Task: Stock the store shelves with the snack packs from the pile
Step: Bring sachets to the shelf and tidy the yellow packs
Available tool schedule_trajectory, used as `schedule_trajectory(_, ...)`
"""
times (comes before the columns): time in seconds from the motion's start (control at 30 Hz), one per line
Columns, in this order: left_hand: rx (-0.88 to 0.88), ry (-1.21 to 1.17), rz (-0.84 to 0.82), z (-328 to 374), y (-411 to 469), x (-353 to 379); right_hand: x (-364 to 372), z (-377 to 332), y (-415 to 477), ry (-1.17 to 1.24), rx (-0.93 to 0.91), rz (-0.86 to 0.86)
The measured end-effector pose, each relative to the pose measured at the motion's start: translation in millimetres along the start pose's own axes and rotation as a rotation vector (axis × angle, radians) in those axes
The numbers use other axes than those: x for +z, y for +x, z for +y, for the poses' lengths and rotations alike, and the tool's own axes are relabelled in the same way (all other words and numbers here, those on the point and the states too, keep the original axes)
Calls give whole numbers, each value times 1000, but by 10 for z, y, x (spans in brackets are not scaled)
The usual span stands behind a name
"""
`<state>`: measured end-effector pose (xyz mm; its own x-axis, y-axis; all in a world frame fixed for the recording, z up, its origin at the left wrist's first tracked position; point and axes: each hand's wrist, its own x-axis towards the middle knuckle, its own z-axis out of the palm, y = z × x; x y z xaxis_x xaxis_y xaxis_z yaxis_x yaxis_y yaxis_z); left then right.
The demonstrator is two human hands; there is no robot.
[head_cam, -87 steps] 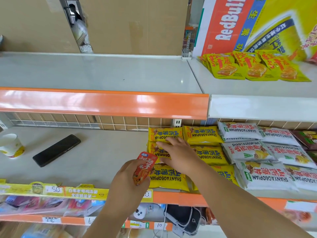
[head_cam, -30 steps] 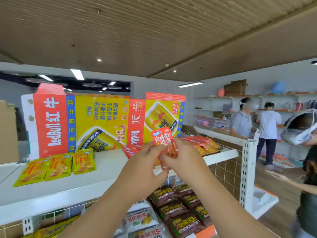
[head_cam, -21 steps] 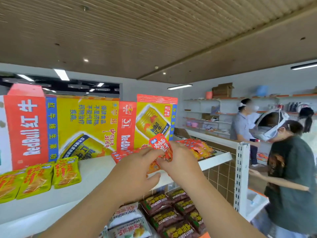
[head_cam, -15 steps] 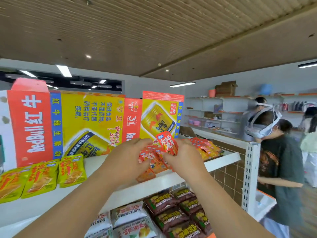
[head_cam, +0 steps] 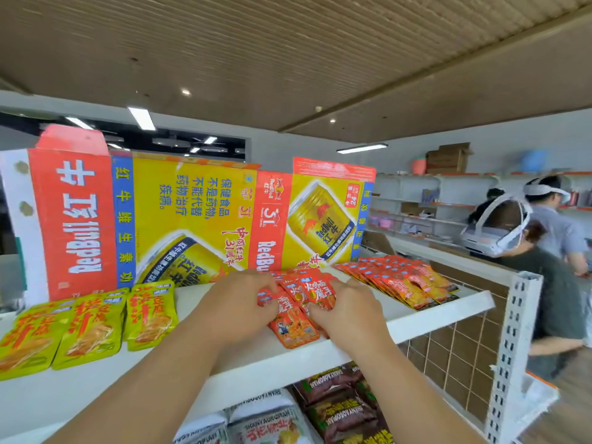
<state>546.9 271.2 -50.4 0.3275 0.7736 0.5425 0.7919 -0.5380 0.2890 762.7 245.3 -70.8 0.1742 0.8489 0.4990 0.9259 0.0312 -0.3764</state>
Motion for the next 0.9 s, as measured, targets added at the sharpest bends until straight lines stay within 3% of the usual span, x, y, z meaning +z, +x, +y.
schedule_trajectory(0.9,-121,30,33,40,-7,-24,29,50,5,-69,-4,-65)
